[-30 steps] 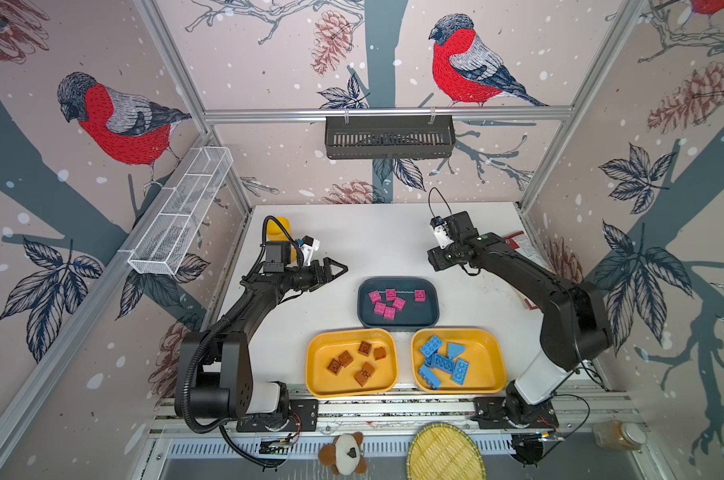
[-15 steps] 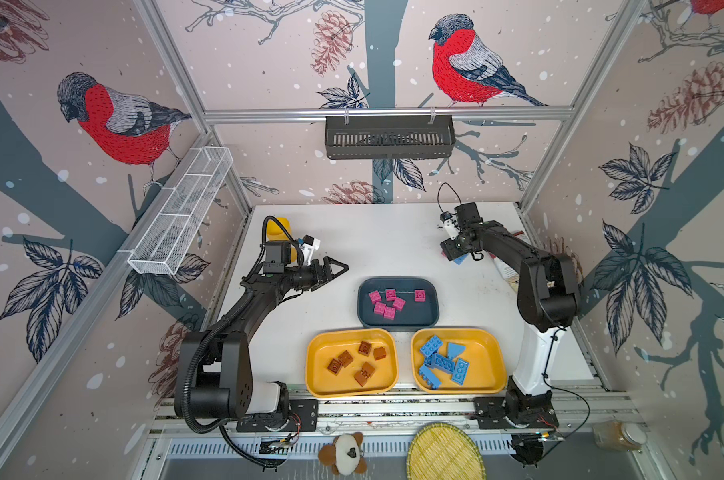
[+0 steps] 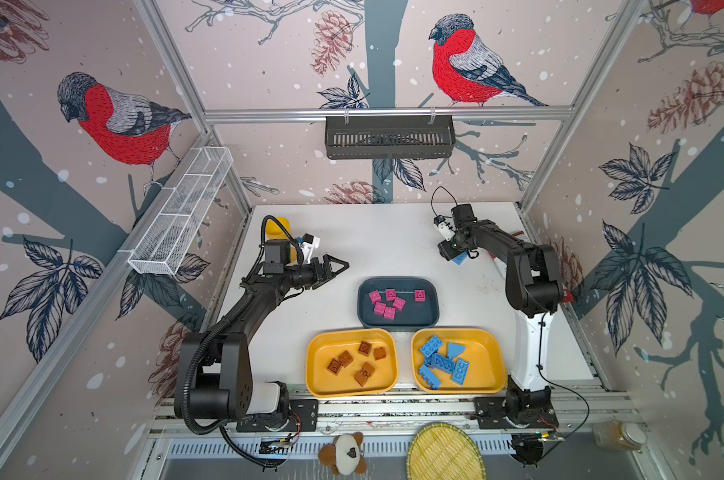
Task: Sort the legos into containers by color
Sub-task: 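Return the right gripper to the pile and grasp the pink brick, then carry the pink brick into the teal bin and open the right gripper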
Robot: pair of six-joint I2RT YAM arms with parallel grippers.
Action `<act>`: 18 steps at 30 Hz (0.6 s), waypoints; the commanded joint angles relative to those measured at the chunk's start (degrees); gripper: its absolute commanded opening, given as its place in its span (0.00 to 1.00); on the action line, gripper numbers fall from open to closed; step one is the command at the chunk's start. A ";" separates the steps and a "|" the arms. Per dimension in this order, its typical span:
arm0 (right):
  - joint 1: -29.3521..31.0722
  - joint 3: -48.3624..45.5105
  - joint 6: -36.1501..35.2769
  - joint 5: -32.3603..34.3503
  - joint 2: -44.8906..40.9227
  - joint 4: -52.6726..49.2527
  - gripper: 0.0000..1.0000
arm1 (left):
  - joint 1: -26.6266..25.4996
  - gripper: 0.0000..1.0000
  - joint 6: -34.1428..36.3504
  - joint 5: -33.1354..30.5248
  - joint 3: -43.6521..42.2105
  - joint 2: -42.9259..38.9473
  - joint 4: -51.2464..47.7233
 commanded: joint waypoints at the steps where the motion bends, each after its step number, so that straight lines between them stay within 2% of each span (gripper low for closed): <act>1: -0.13 0.74 -0.46 -1.19 0.63 -1.32 0.54 | -0.02 0.92 -0.47 1.60 0.05 -0.38 2.02; 9: 0.19 1.04 0.20 -2.01 0.28 -2.81 0.28 | -0.03 0.92 -0.40 2.14 0.76 -0.03 1.94; 13: 1.24 0.09 0.76 -4.04 -3.50 -2.30 0.25 | -0.04 0.92 -0.65 2.21 1.30 -0.03 1.69; 18: 5.53 -4.37 2.15 -5.42 -11.49 -2.35 0.25 | -0.08 0.91 -0.44 2.16 2.56 -1.03 0.60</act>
